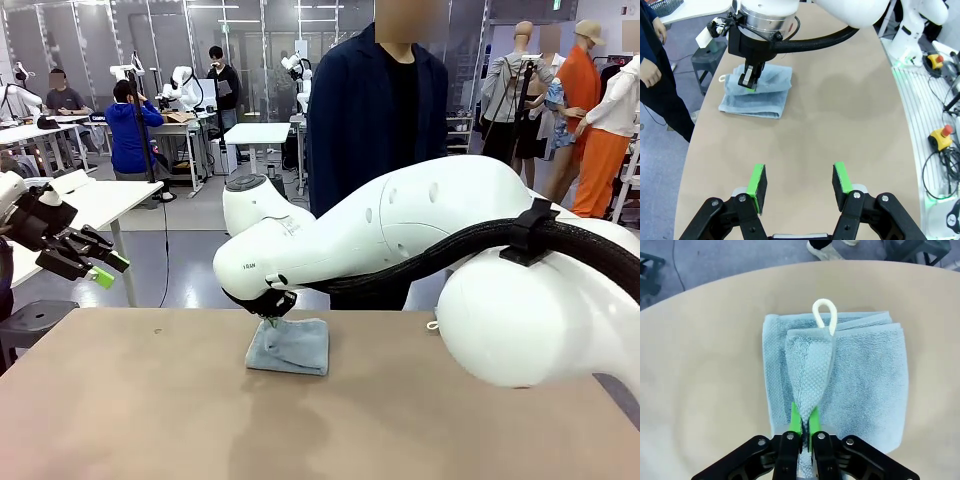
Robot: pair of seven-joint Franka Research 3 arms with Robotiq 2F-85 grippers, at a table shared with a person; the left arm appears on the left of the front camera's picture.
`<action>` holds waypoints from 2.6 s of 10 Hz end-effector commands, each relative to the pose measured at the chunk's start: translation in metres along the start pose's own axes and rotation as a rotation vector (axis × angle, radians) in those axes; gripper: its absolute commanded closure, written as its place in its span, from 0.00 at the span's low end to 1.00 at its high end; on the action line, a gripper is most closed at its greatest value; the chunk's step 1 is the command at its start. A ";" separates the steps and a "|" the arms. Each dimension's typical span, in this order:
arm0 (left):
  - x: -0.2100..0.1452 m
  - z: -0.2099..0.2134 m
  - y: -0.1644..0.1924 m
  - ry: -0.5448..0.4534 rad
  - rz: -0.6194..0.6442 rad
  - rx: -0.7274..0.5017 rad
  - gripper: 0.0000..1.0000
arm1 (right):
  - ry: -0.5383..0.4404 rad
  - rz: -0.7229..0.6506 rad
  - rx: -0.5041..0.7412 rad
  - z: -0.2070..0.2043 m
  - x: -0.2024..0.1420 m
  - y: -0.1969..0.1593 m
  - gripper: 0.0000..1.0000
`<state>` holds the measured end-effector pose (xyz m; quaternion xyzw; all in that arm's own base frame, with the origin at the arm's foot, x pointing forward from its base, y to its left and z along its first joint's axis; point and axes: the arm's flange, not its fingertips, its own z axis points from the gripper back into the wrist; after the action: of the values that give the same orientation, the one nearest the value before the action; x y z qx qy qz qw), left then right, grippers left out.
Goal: Fold the towels and place them in the basket.
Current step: When a person lays out a Towel with hook on the table, fold it in half twice, then stack the folded Towel with hook on the right side of the table.
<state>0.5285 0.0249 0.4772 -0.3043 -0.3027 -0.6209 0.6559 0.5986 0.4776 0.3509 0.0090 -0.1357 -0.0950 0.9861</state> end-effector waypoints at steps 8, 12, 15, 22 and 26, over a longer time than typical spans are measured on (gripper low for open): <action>0.001 0.001 -0.001 0.015 0.008 0.004 0.32 | 0.000 -0.086 0.050 0.017 -0.008 -0.025 0.40; 0.001 0.001 -0.001 0.015 0.008 0.004 0.32 | 0.201 0.043 0.067 0.060 0.013 -0.111 0.40; 0.001 0.001 -0.001 0.015 0.008 0.004 0.32 | 0.220 0.069 0.140 0.070 0.020 -0.144 0.40; 0.001 0.001 -0.001 0.015 0.008 0.004 0.32 | 0.213 0.064 0.117 0.072 0.032 -0.142 0.40; 0.001 0.001 -0.001 0.015 0.008 0.004 0.32 | 0.213 0.064 0.117 0.072 0.032 -0.142 0.40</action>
<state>0.5285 0.0253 0.4772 -0.3043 -0.3028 -0.6206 0.6562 0.5825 0.3324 0.4235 0.0727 -0.0369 -0.0533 0.9952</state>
